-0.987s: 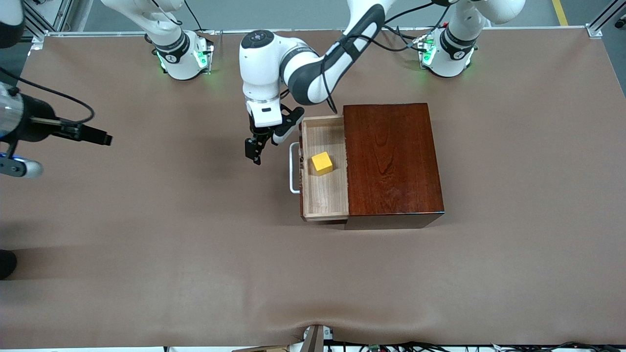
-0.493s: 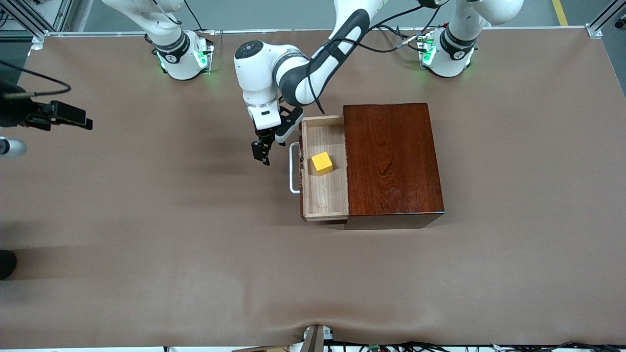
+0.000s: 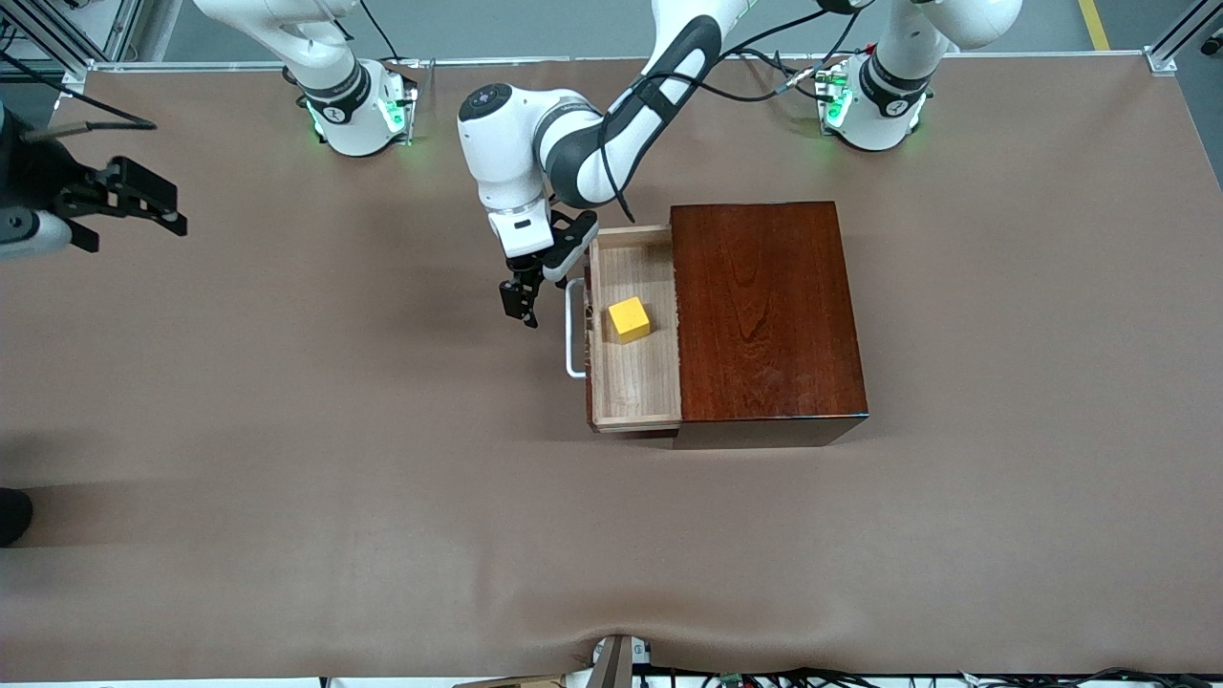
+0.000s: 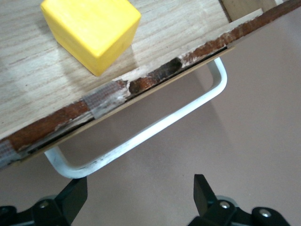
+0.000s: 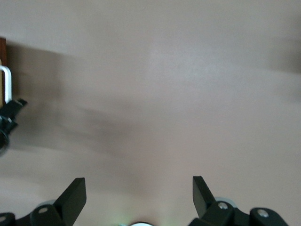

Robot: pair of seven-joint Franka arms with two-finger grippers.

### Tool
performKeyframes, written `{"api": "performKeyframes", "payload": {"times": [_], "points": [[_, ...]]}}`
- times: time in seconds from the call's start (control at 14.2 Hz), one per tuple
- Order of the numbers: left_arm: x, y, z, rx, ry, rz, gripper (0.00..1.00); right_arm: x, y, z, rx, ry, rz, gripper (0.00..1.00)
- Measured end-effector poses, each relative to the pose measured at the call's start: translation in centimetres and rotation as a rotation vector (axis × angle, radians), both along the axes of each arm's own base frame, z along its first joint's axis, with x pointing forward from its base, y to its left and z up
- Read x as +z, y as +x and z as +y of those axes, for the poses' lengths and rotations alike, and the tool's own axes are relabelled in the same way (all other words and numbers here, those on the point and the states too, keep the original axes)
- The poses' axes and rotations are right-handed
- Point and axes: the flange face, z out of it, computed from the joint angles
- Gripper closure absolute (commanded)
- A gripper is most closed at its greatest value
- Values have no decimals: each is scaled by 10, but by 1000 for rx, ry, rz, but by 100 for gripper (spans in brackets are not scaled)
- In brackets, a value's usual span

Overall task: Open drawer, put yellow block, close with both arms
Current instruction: 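Push the drawer front into the box with the left gripper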

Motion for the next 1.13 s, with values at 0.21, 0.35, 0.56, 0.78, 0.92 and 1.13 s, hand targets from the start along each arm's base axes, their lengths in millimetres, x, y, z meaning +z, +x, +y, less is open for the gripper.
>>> {"api": "performKeyframes", "payload": {"times": [0.21,0.35,0.56,0.78,0.92,1.13], "points": [[1,1,0,-3,0,0,0,4,-11,-15,41,-63,-10,0],[2,2,1,-5,6,2,0,1,-13,-12,50,-76,-3,0],[5,5,6,-7,34,13,0,-5,-13,-14,48,-79,13,0],[12,16,18,1,72,27,0,-5,-13,-14,47,-79,14,0],[15,21,23,12,82,31,0,-4,-13,-13,48,-80,9,0],[15,25,28,22,99,39,0,0,-14,-19,36,-80,5,0]]}}
